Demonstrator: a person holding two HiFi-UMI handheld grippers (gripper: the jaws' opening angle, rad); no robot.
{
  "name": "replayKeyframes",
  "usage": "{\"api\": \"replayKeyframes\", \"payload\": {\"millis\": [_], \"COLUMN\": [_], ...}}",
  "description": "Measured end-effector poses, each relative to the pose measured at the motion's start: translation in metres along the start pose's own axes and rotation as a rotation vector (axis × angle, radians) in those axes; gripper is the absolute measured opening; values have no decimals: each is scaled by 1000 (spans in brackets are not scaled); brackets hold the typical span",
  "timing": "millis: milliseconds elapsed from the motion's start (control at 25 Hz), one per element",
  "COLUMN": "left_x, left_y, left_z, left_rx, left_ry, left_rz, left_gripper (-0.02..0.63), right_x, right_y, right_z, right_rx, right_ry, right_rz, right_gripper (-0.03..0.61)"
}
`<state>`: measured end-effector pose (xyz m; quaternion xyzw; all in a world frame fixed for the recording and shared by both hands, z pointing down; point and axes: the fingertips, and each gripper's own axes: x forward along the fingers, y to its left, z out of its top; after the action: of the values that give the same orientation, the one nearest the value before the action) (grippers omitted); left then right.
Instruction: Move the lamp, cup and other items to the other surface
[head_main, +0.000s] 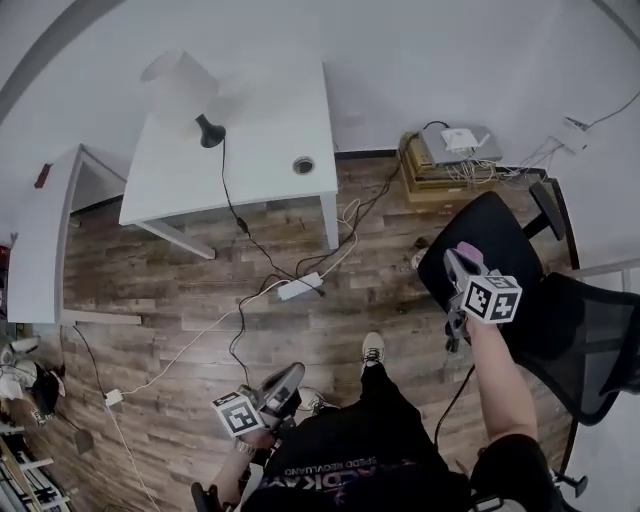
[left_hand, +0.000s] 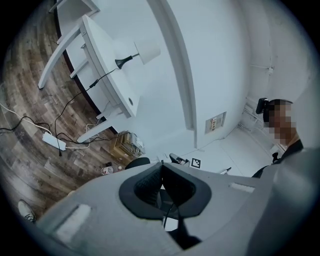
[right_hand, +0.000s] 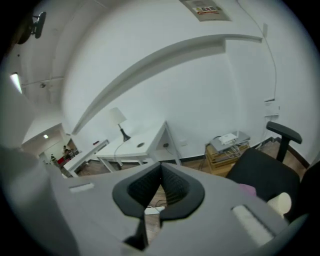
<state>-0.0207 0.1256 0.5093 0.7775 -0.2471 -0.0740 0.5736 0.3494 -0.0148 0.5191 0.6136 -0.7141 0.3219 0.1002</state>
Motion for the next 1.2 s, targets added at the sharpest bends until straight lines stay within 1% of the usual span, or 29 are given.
{"api": "replayKeyframes", "payload": {"millis": [120, 240, 360, 480, 640, 800, 880, 1000, 1080, 1200], "left_x": [-22, -45, -65, -86, -108, -127, -136, -149, -156, -168], "left_y": [0, -3, -5, -4, -2, -2, -3, -3, -1, 0], "left_z": [12, 21, 28, 32, 36, 42, 43, 42, 43, 41], "left_rx": [14, 41, 63, 80, 78, 81, 84, 96, 107, 112], "left_ry": [-30, -50, -75, -105, -145, -165, -174, -185, -191, -200], "left_rz": [-23, -35, -47, -50, -51, -52, -52, -49, -47, -46], "left_gripper": [-3, -2, -2, -3, -3, -2, -2, -2, -2, -2], "right_x": [3, 1, -4, -15, -32, -44, -49, -57, -62, -69], "right_y": [81, 154, 212, 260, 313, 359, 380, 409, 423, 434], "right_z": [-5, -27, -54, -85, -126, -156, -165, -173, -180, -188], "right_rx": [-35, -52, -86, -100, -108, -94, -75, -50, -68, -92], "right_ry": [8, 46, 103, 157, 229, 289, 291, 268, 261, 267], "right_rz": [128, 241, 330, 411, 509, 592, 627, 670, 700, 725], "right_gripper": [3, 3, 3, 3, 4, 3, 3, 3, 3, 3]}}
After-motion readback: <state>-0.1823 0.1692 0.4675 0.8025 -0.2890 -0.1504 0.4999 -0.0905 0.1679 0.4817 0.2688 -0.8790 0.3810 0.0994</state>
